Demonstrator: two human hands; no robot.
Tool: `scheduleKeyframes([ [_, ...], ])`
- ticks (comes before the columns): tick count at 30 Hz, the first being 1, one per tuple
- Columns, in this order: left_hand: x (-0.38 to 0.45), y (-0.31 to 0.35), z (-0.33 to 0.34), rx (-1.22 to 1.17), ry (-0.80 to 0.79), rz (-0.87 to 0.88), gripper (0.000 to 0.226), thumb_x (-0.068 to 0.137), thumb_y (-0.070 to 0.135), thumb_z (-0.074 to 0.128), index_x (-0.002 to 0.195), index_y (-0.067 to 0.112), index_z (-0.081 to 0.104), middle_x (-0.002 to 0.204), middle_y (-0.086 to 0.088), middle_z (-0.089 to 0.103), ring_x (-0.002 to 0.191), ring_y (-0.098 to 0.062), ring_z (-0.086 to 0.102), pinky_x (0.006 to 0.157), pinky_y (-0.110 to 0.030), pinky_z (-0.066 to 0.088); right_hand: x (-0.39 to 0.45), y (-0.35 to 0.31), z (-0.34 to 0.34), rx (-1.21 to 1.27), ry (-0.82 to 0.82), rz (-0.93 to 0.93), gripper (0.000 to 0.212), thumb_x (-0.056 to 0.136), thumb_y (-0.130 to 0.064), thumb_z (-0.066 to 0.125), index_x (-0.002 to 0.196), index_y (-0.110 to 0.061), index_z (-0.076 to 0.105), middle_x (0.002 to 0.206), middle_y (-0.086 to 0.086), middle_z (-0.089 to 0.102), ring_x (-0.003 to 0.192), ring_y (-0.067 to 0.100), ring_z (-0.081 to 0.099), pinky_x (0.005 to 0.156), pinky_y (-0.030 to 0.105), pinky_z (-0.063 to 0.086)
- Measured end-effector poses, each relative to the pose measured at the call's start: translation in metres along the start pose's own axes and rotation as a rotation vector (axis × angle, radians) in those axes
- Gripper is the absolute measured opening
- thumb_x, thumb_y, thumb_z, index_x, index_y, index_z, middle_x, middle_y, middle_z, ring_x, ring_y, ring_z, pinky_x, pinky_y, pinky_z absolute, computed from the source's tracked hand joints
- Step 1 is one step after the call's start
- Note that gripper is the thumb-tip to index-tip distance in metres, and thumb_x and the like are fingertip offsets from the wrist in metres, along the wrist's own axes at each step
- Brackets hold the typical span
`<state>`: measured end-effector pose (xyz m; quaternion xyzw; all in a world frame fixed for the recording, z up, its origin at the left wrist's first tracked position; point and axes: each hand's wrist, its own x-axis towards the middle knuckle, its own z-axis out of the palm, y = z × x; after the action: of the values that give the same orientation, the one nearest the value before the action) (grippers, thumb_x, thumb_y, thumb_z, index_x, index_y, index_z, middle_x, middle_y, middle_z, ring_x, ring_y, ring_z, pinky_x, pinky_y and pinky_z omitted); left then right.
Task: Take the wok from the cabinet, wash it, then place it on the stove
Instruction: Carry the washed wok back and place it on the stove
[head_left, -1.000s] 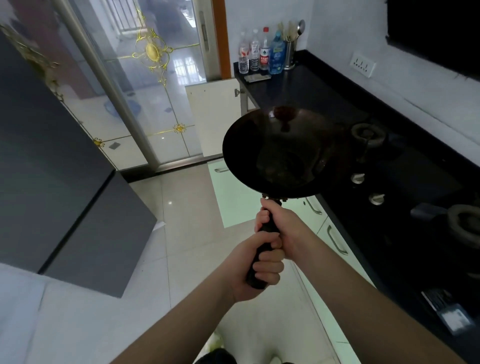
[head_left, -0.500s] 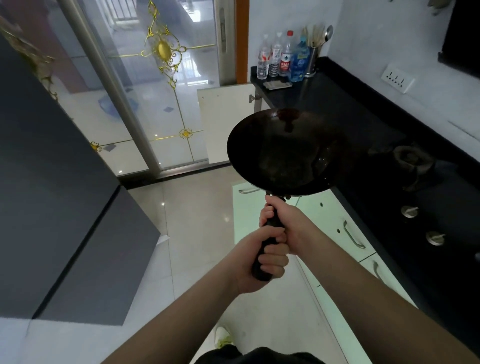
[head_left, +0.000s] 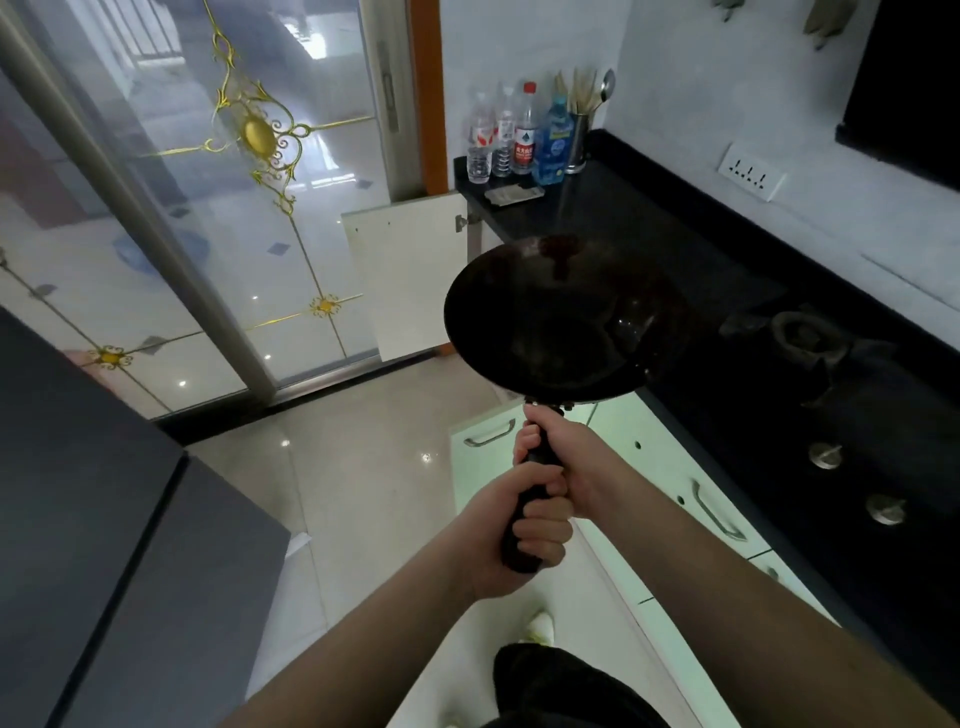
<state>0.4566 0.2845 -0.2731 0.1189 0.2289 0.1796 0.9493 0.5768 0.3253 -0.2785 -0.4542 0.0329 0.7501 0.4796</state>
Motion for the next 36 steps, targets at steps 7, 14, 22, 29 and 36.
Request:
scheduleKeyframes([
  [7,0.068,0.063,0.002,0.074,0.041,-0.096,0.02,0.09,0.018,0.057,0.072,0.013,0.049,0.047,0.007,0.034,0.033,-0.003,0.032,0.03,-0.016,0.03,0.048,-0.066,0.0,0.12,0.012,-0.048,0.031,0.091,-0.016,0.06,0.063,-0.011,0.047,0.053,-0.003,0.048,0.04,0.007,0.048,0.042,0.02,0.047],
  [14,0.129,0.112,0.012,0.091,0.034,-0.16,0.022,0.087,0.016,0.061,0.071,0.015,0.046,0.047,0.007,0.033,0.033,-0.004,0.032,0.031,-0.016,0.029,0.094,-0.128,-0.004,0.161,0.024,-0.049,0.034,0.088,-0.018,0.062,0.057,-0.013,0.049,0.051,-0.004,0.048,0.039,0.008,0.051,0.041,0.017,0.042],
  [22,0.174,0.157,0.007,0.089,0.025,-0.206,0.023,0.093,0.018,0.053,0.07,0.014,0.048,0.047,0.007,0.034,0.033,-0.003,0.033,0.031,-0.015,0.03,0.134,-0.17,0.005,0.231,0.041,-0.086,0.033,0.094,-0.022,0.058,0.066,-0.013,0.045,0.049,-0.003,0.047,0.037,0.007,0.049,0.037,0.019,0.044],
  [29,0.204,0.206,-0.016,0.098,-0.044,-0.343,0.022,0.092,0.019,0.055,0.072,0.013,0.049,0.046,0.007,0.036,0.032,-0.003,0.035,0.031,-0.015,0.029,0.173,-0.187,0.013,0.299,0.13,-0.13,0.033,0.095,-0.028,0.057,0.067,-0.015,0.046,0.05,-0.004,0.049,0.039,0.007,0.049,0.051,0.014,0.037],
  [36,0.218,0.264,-0.034,0.165,-0.083,-0.491,0.025,0.093,0.026,0.055,0.073,0.014,0.05,0.047,0.007,0.036,0.032,-0.002,0.034,0.03,-0.014,0.027,0.206,-0.196,0.036,0.363,0.219,-0.222,0.036,0.094,-0.033,0.057,0.063,-0.017,0.046,0.049,-0.006,0.048,0.04,0.005,0.047,0.061,0.016,0.015],
])
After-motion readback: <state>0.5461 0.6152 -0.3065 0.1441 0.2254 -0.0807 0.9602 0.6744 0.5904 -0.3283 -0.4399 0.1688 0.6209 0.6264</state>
